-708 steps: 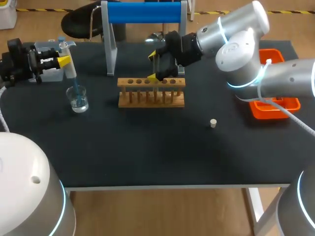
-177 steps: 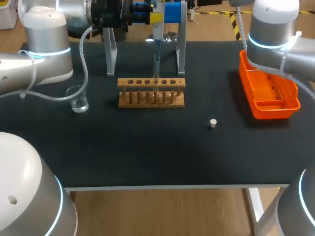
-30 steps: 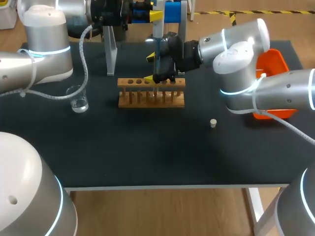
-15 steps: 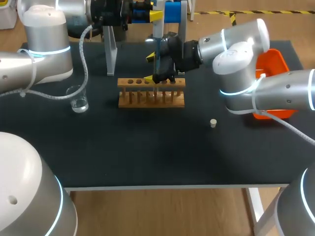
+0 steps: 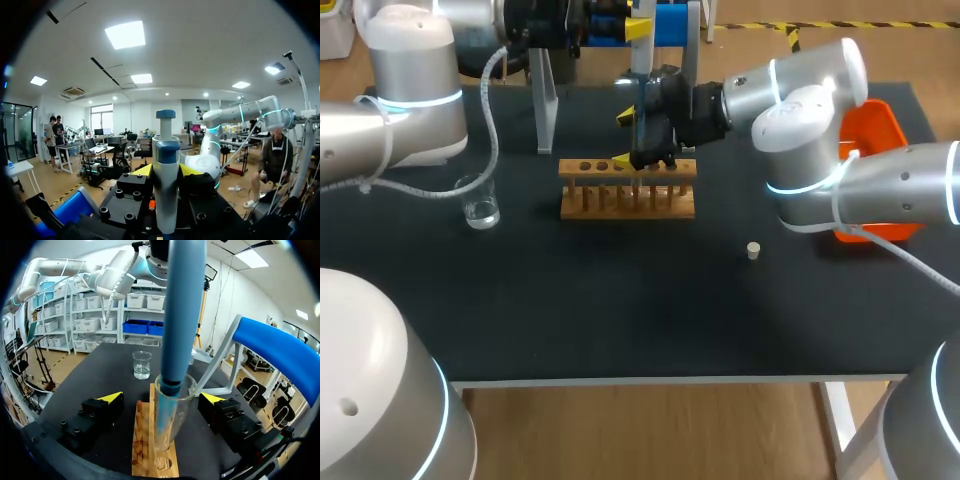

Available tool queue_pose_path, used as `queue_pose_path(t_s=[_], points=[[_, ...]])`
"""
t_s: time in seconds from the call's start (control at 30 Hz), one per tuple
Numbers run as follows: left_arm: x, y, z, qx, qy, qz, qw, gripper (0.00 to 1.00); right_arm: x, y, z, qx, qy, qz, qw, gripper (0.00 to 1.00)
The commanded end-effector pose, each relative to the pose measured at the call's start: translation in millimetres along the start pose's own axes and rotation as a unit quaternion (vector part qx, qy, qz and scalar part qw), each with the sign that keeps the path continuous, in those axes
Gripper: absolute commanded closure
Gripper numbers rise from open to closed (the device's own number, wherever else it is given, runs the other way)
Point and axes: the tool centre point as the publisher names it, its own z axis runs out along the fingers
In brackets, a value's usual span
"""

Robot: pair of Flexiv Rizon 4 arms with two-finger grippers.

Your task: Invert the test tube, pick up the pipette, mount the tip to pipette, aspirate from beaker and dispense into the tube, eject the tip, return the pipette, and cap with the stopper.

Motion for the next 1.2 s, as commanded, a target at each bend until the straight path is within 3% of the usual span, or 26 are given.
queue_pose_path(t_s=[0.03, 1.2], points=[[1.9, -5.3, 0.1, -0.004, -0.002, 0.000, 1.000, 1.00, -0.2, 0.4, -0.7, 0.002, 0.001, 0.000, 1.000, 0.00], [12.7, -38.4, 5.7, -0.021, -0.010, 0.028, 0.999, 1.00, -0.2, 0.4, -0.7, 0.002, 0.001, 0.000, 1.000, 0.00]])
